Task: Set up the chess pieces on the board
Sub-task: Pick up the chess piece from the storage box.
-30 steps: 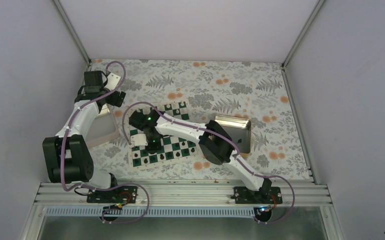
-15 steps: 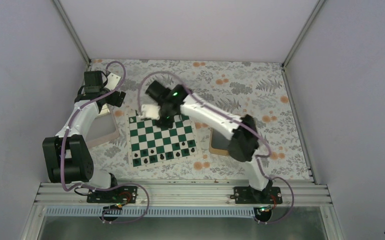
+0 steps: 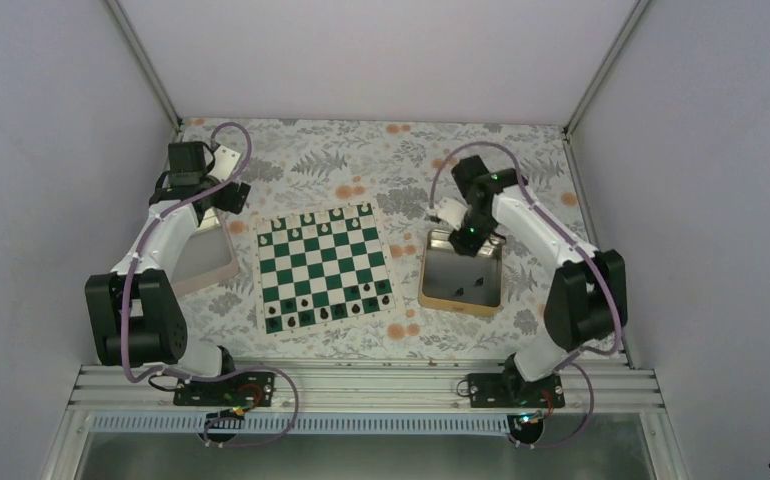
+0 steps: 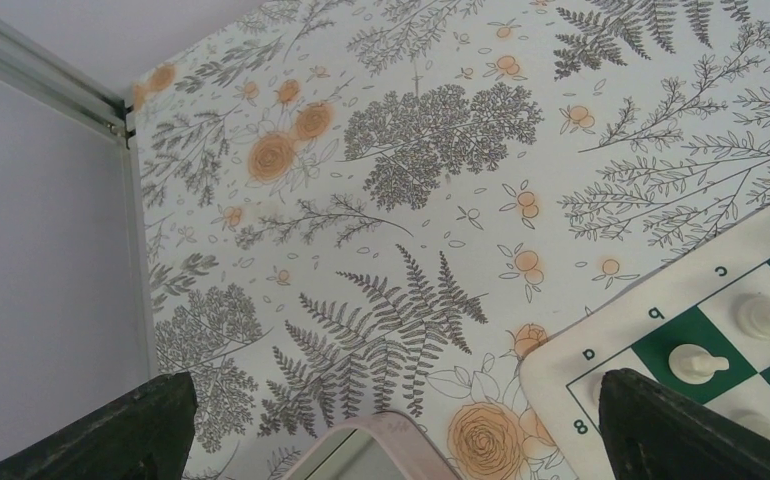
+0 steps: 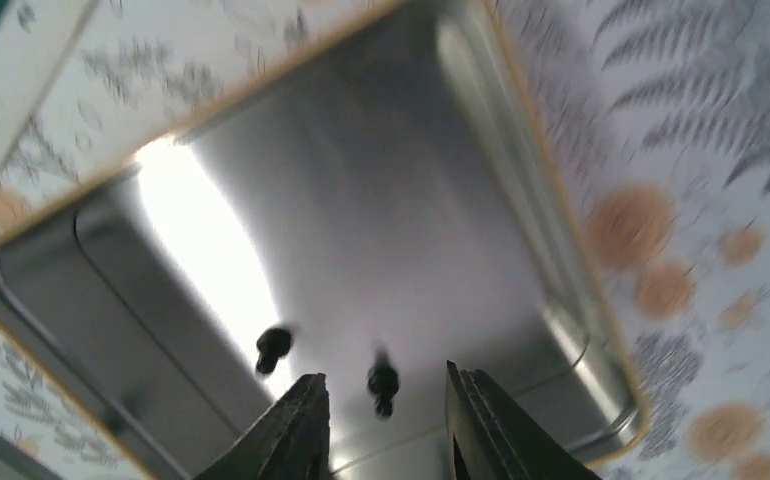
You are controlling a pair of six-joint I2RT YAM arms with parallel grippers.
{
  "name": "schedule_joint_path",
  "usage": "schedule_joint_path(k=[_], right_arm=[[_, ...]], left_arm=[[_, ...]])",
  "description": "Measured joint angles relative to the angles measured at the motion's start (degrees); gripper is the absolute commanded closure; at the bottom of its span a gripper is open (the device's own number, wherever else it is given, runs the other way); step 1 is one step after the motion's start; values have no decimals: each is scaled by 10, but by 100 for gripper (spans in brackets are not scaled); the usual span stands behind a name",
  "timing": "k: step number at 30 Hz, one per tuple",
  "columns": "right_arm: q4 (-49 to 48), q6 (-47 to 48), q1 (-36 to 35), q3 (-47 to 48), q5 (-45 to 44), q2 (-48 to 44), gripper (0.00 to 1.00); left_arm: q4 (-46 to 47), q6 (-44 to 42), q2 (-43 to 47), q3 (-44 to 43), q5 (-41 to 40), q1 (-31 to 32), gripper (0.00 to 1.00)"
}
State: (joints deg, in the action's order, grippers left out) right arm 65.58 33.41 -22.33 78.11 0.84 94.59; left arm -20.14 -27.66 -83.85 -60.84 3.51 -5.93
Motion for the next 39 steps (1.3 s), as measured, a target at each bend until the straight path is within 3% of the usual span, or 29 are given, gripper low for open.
schedule_joint_path(k=[5, 15, 30, 39], right_arm=[[-5, 3, 14, -108, -1, -65, 67], [-72, -1, 14, -227, -1, -72, 67], [-126, -5, 13, -246, 16, -42, 68], [-134, -6, 9, -246, 21, -37, 89]], left_arm=[[1, 0, 0, 0, -1, 0, 0], [1, 0, 0, 0, -2, 1, 0], [1, 0, -10, 0, -6, 0, 0], [1, 0, -13, 0, -10, 1, 0]])
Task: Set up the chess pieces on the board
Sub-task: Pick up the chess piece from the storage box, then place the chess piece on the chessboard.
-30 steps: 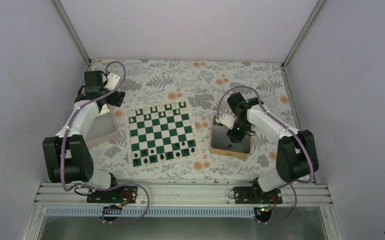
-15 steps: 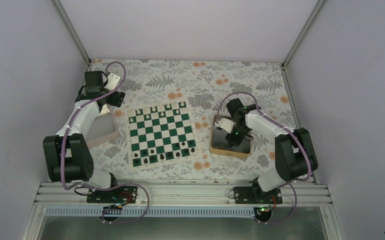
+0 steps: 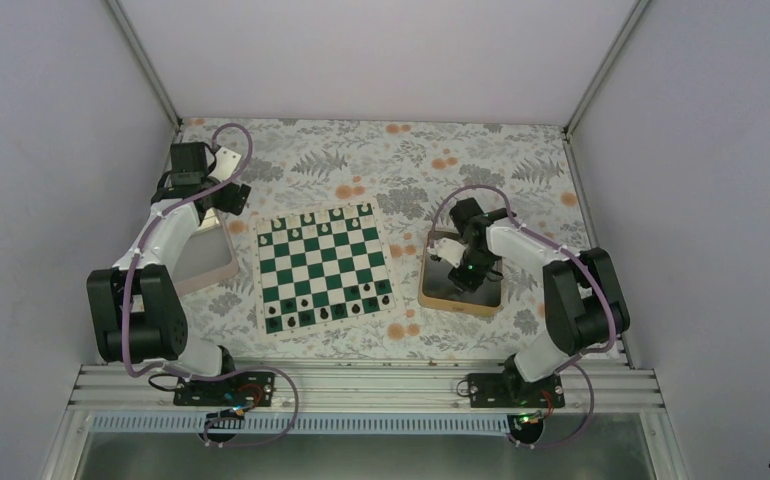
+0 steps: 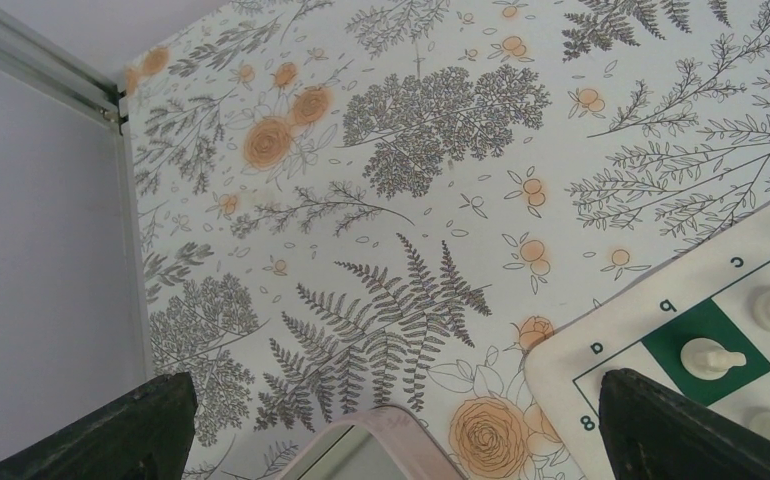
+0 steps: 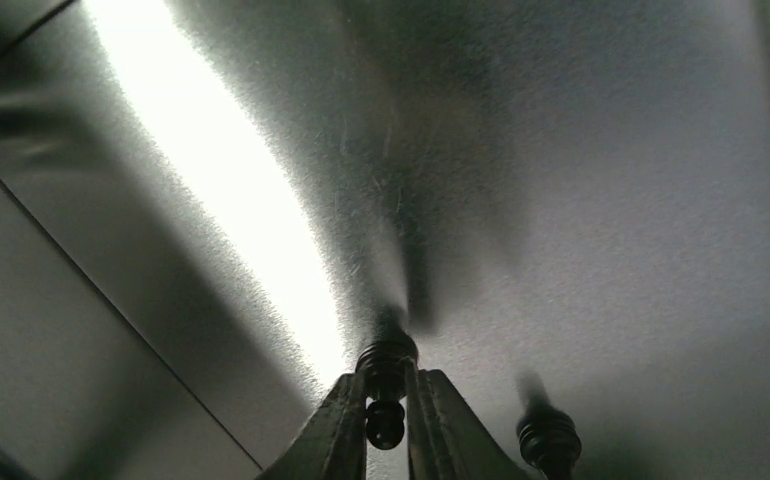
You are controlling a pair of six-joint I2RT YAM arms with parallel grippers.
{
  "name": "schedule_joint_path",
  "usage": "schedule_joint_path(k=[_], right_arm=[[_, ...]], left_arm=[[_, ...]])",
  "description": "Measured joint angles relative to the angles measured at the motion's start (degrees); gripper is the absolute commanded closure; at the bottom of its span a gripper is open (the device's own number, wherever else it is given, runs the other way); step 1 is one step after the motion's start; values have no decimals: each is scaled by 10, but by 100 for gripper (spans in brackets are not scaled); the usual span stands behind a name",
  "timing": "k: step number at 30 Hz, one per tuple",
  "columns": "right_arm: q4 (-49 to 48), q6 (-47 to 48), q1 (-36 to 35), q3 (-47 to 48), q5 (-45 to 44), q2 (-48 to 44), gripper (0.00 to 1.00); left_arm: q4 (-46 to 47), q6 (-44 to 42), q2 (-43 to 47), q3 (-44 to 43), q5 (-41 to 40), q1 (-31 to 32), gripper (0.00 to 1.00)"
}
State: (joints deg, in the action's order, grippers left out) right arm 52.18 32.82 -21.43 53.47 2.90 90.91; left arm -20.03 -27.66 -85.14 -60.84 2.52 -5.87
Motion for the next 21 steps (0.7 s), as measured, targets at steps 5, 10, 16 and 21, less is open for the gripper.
schedule_joint_path(k=[5, 10, 16, 21], right_arm=[[8, -1, 0, 3, -2, -3, 95], [46, -1, -3, 50, -10, -17, 96], [92, 2, -19, 178, -37, -17, 95], [113, 5, -83, 301, -56, 33, 95]], left_arm=[[0, 0, 0, 0, 0, 0, 0], [0, 0, 0, 0, 0, 0, 0], [0, 0, 0, 0, 0, 0, 0], [0, 0, 0, 0, -2, 1, 0]])
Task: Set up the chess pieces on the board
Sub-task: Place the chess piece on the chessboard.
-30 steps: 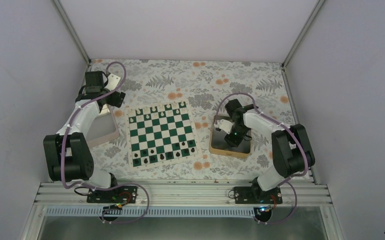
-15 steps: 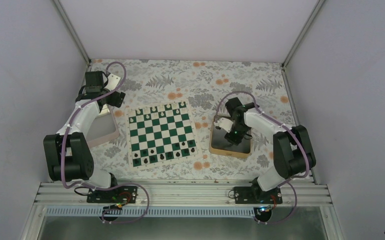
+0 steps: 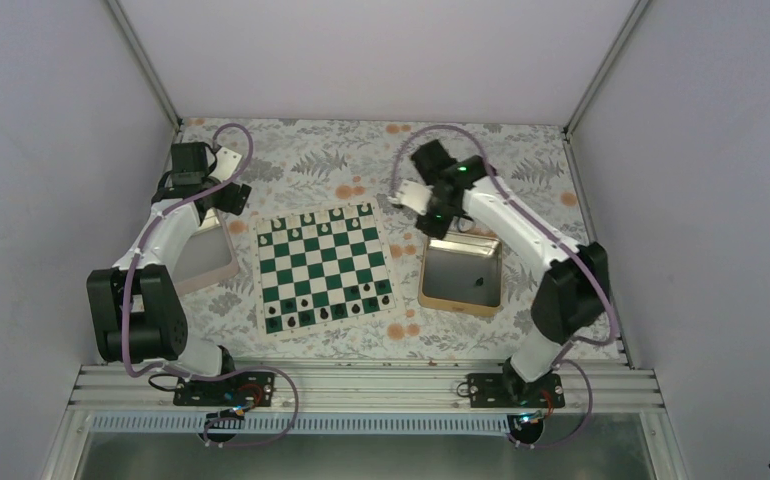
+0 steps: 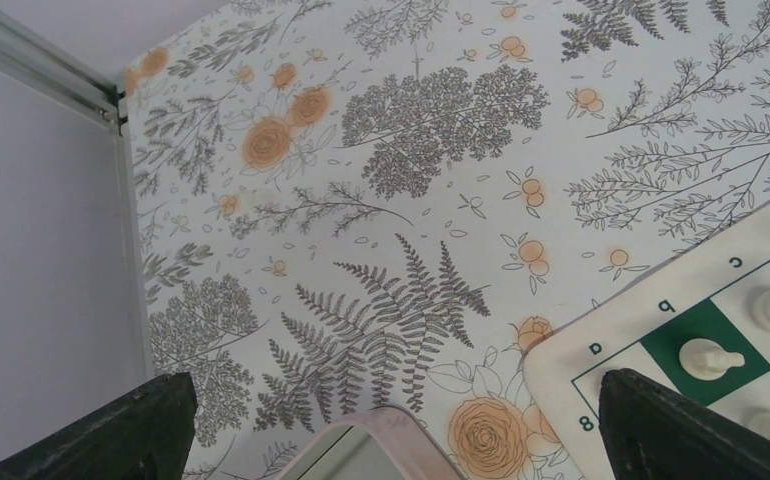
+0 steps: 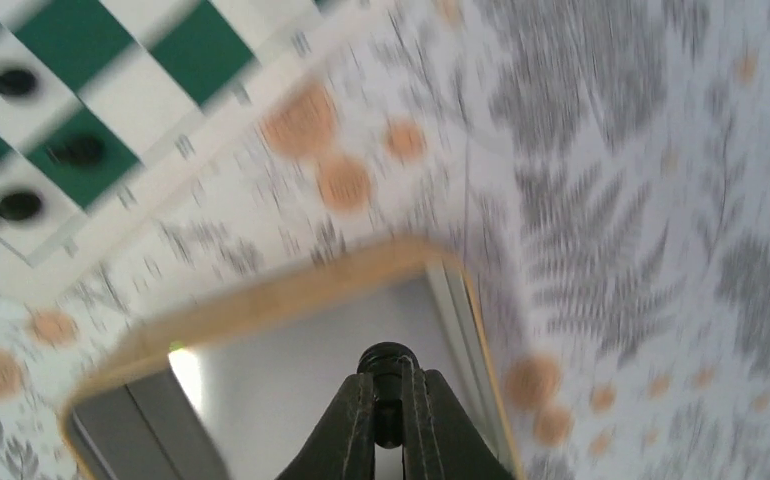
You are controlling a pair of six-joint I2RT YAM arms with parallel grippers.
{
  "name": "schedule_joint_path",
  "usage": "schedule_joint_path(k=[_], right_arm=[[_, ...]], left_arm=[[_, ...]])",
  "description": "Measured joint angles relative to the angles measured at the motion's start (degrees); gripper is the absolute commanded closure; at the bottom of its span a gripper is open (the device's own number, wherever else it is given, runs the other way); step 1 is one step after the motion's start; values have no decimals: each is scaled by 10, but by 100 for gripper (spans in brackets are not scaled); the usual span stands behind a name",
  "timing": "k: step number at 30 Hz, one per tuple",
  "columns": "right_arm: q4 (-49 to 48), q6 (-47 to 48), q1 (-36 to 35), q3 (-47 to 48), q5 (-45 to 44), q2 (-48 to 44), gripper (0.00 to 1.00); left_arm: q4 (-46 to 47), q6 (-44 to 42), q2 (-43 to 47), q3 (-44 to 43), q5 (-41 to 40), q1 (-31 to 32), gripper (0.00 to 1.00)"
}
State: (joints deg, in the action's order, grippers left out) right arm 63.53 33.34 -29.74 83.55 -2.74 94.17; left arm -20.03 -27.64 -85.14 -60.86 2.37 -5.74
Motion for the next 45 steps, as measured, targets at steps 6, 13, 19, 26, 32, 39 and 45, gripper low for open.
schedule_joint_path(k=[6, 13, 19, 26, 32, 39, 45], right_arm=[[-7, 10, -119, 123, 1, 115, 94], [-33, 12, -225, 179, 18, 199, 94], [-67, 10, -283, 178, 45, 243, 93], [-97, 8, -311, 178, 84, 277, 93], [-104, 8, -318, 178, 98, 305, 94], [-107, 9, -322, 178, 106, 320, 94], [-107, 9, -324, 178, 109, 322, 93]], left_arm=[[0, 0, 0, 0, -2, 5, 0], [0, 0, 0, 0, -2, 8, 0], [0, 0, 0, 0, -3, 11, 0], [0, 0, 0, 0, -4, 12, 0], [0, 0, 0, 0, -4, 12, 0], [0, 0, 0, 0, -5, 15, 0], [0, 0, 0, 0, -5, 15, 0]])
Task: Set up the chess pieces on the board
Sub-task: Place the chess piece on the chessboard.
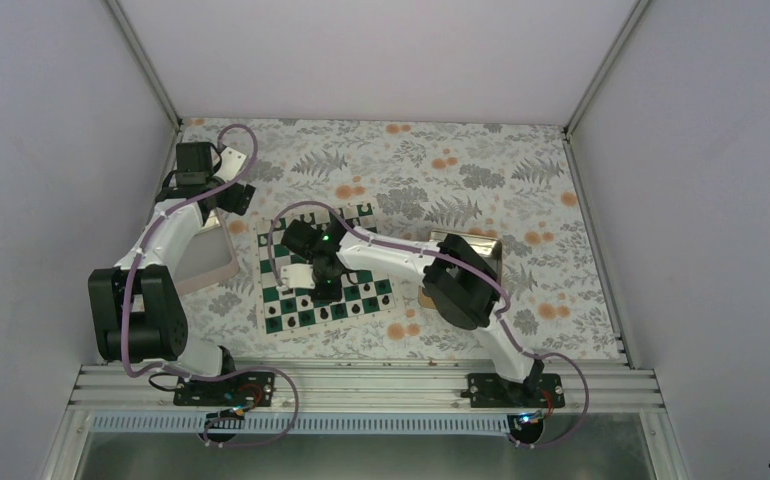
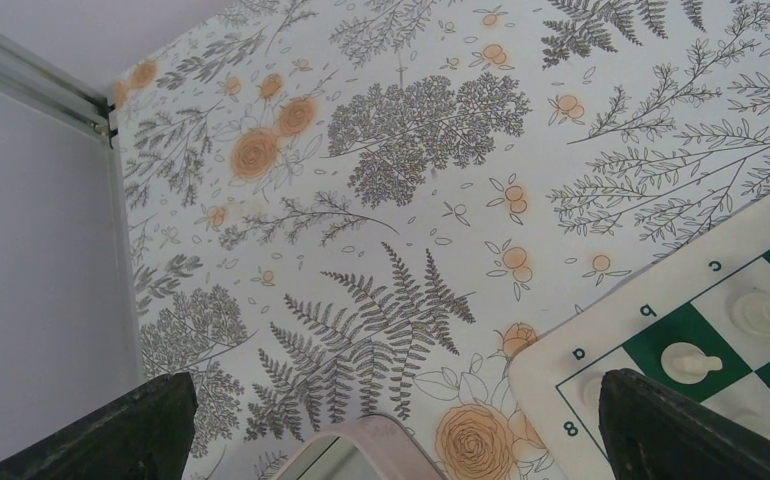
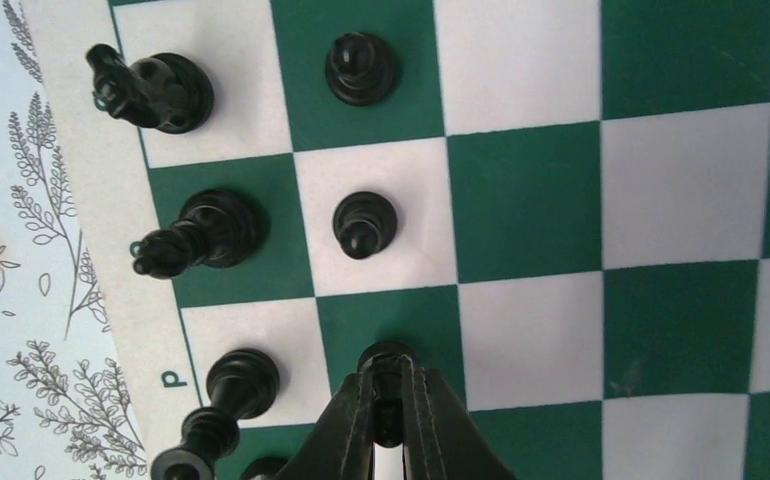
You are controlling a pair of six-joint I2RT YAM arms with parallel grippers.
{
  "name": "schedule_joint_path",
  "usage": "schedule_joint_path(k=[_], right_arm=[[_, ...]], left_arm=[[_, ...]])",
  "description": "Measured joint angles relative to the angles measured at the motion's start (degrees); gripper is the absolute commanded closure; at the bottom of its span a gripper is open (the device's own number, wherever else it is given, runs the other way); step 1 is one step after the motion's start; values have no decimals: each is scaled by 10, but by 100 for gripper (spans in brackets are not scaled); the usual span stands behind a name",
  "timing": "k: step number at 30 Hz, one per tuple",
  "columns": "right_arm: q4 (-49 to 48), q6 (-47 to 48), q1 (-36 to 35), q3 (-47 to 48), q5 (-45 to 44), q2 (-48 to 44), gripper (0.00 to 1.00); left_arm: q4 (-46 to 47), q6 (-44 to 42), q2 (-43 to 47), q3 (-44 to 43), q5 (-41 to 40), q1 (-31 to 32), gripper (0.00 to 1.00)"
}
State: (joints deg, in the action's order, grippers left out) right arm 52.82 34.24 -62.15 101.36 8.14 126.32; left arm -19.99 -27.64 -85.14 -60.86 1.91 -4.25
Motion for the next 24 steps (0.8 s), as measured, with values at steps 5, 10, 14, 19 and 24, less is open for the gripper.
schedule_joint_path(k=[5, 10, 14, 19, 24], right_arm=[[4, 0, -7, 2, 1, 10, 93], [4, 0, -8, 3, 0, 10, 93], [3, 0, -8, 3, 0, 10, 85], [2, -3, -8, 3, -5, 12, 71], [-4, -2, -8, 3, -14, 11, 70]], left_arm=[[0, 0, 0, 0, 0, 0, 0], [2, 0, 0, 0, 0, 0, 0], [2, 0, 0, 0, 0, 0, 0], [2, 0, 0, 0, 0, 0, 0], [2, 0, 0, 0, 0, 2, 0]])
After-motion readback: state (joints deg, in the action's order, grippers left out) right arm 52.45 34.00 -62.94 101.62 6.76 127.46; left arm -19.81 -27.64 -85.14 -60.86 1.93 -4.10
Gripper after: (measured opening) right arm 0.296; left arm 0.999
